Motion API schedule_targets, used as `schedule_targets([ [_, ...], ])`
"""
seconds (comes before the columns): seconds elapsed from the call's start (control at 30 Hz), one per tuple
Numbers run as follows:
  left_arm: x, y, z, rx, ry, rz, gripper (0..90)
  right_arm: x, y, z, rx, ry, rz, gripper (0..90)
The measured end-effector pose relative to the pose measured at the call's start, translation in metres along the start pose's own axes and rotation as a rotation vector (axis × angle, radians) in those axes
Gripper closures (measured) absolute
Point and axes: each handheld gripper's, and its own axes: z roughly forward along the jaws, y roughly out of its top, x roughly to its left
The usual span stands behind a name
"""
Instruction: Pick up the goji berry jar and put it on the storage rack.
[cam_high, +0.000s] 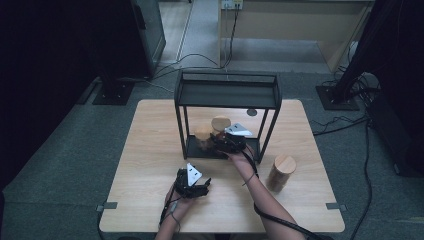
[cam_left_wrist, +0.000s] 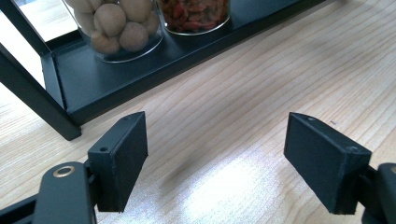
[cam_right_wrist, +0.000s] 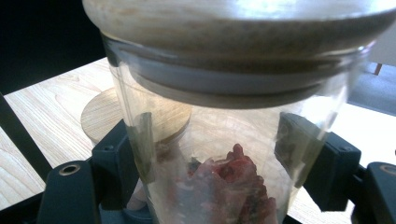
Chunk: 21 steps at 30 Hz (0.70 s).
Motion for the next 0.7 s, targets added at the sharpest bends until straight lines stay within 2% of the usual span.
schedule_targets([
  [0.7, -0.0006, 0.0003, 0.0001, 0.002, 0.003, 0.004, 21.7, 0.0003, 0.0067, 0.0036, 0.024, -0.006, 0.005, 24.1],
])
